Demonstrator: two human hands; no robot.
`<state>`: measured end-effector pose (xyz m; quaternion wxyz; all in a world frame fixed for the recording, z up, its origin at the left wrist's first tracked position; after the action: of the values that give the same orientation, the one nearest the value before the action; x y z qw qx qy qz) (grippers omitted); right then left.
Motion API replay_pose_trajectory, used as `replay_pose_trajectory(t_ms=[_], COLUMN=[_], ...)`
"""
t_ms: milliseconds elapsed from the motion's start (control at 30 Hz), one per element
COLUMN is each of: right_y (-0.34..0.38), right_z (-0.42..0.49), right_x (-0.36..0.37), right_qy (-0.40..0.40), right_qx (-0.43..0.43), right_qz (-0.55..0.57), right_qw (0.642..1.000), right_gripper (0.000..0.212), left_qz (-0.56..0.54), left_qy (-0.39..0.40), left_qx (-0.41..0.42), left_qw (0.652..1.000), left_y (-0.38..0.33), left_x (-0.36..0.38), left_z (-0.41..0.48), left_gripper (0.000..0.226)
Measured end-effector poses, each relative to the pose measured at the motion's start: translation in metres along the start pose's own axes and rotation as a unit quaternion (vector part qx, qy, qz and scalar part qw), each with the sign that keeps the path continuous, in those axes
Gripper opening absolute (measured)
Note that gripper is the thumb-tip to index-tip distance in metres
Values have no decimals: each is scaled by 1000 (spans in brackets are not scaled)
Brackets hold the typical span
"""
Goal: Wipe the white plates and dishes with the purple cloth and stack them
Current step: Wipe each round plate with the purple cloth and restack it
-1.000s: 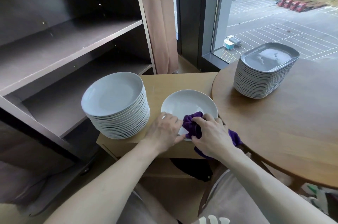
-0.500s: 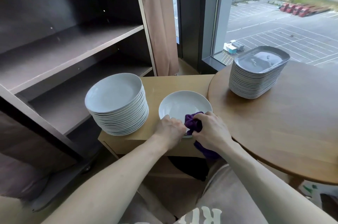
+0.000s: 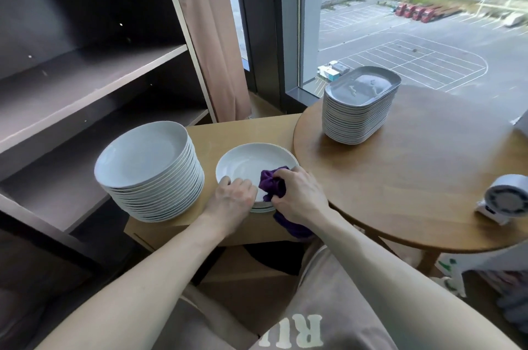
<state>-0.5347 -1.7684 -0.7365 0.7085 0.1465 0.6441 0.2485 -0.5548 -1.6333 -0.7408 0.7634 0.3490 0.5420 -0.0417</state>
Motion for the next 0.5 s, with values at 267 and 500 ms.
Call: replay_pose_trajectory(t_ms=[267, 500], right_y=[4, 2], right_z=[-1, 0], right_x=[-5, -15], right_qy=[-55, -100], right_qx=[-15, 1], right_qz=[-27, 9], right_qw=[998, 995], right_gripper=[40, 34], left_qz=[30, 70], left_qy=[-76, -93], left_qx=[91, 94], left_qw=[992, 989], left_y=[6, 36], left_x=[-28, -51], left_z=[8, 15], left_gripper=[23, 39])
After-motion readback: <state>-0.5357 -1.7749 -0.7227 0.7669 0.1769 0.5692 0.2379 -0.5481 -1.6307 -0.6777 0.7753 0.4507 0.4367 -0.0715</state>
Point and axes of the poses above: each hand's wrist, its own z-axis towards the middle knuckle, its own x-axis out of the palm, y = z × x, the point moved 7 cm from there along z, towards the middle knuckle, and after that the axes turned 8 degrees about -y, right-handed, at the moved point
